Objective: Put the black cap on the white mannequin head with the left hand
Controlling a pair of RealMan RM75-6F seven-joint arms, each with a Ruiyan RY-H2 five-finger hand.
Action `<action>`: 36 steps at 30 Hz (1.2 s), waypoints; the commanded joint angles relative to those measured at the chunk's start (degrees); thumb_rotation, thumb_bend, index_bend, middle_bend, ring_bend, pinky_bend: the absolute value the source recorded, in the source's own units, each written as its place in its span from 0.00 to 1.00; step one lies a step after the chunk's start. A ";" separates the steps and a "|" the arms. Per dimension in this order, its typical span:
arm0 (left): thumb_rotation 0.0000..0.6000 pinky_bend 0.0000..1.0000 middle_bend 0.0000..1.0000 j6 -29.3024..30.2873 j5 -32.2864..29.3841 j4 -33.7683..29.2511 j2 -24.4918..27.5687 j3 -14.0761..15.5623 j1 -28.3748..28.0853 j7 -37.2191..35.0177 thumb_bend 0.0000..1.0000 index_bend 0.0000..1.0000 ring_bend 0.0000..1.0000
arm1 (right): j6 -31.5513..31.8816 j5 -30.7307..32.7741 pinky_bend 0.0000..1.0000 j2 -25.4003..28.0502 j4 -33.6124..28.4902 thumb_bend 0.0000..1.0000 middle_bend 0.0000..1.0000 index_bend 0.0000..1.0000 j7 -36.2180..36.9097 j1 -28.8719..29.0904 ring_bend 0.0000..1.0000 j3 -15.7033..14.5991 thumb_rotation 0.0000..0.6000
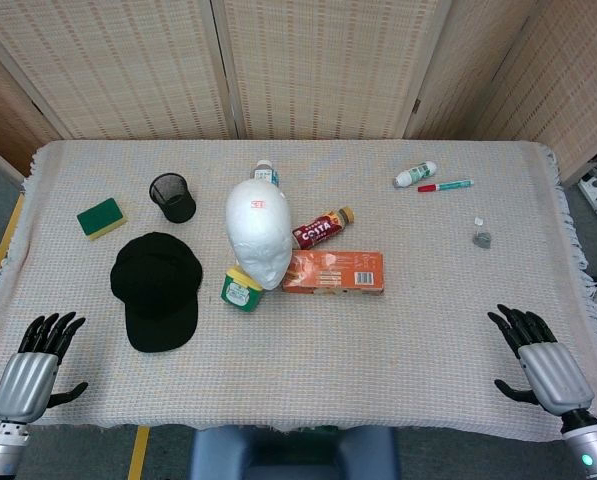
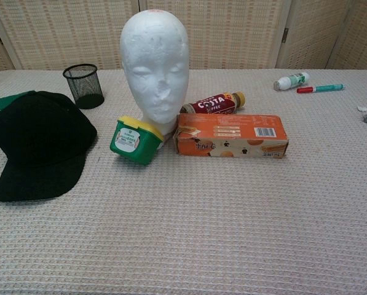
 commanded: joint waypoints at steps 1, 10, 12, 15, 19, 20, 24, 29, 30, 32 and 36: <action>1.00 0.05 0.10 -0.06 0.14 -0.03 -0.02 0.06 -0.06 -0.27 0.09 0.13 0.00 | 0.22 0.04 0.00 -0.12 0.07 0.15 0.00 0.00 -0.16 -0.09 0.00 0.08 1.00; 1.00 0.22 0.24 1.97 4.31 0.17 -3.41 1.13 -0.10 -5.31 0.09 0.20 0.06 | 0.70 0.85 0.00 0.16 -0.16 0.15 0.00 0.00 -0.86 -0.59 0.00 0.20 1.00; 1.00 0.42 0.42 5.00 7.41 3.42 -7.02 1.14 0.05 -7.57 0.09 0.26 0.22 | 0.72 1.14 0.00 0.23 -0.30 0.15 0.00 0.00 -1.09 -0.64 0.00 0.30 1.00; 1.00 0.65 0.71 7.24 10.68 9.11 -12.10 1.63 -0.25 -10.17 0.08 0.34 0.52 | 0.90 1.38 0.00 0.03 -0.40 0.15 0.00 0.00 -1.59 -0.70 0.00 0.50 1.00; 1.00 0.88 0.97 7.28 12.49 15.90 -18.05 2.14 -1.18 -12.19 0.09 0.46 0.83 | 0.30 1.60 0.00 -0.58 -0.22 0.15 0.00 0.00 -2.46 -0.48 0.00 0.51 1.00; 1.00 0.91 0.99 6.79 12.58 18.01 -19.67 2.24 -1.52 -12.51 0.10 0.47 0.88 | -0.04 1.72 0.00 -0.77 -0.14 0.15 0.00 0.00 -2.73 -0.36 0.00 0.49 1.00; 1.00 1.00 1.00 5.59 11.70 24.29 -24.55 1.84 -2.44 -14.71 0.12 0.50 0.99 | -0.18 2.01 0.00 -1.14 0.04 0.15 0.00 0.00 -3.26 -0.27 0.00 0.65 1.00; 1.00 1.00 1.00 6.49 10.23 33.13 -30.95 -0.21 -3.38 -15.54 0.17 0.49 1.00 | 0.62 2.10 0.00 -1.31 0.12 0.15 0.00 0.00 -3.74 -0.58 0.00 0.88 1.00; 1.00 1.00 1.00 6.73 10.07 34.74 -32.06 -0.49 -3.59 -15.73 0.18 0.49 1.00 | 0.55 2.19 0.00 -1.36 0.15 0.15 0.00 0.00 -3.84 -0.56 0.00 0.89 1.00; 1.00 1.00 1.00 7.38 9.81 38.88 -34.58 -1.05 -4.07 -15.86 0.20 0.48 1.00 | 0.21 2.49 0.00 -1.42 0.20 0.15 0.00 0.00 -4.11 -0.48 0.00 0.90 1.00; 1.00 1.00 1.00 9.41 9.65 48.11 -39.43 -1.87 -4.94 -15.63 0.20 0.46 1.00 | 0.06 2.67 0.00 -1.52 0.20 0.15 0.00 0.00 -4.29 -0.38 0.00 1.01 1.00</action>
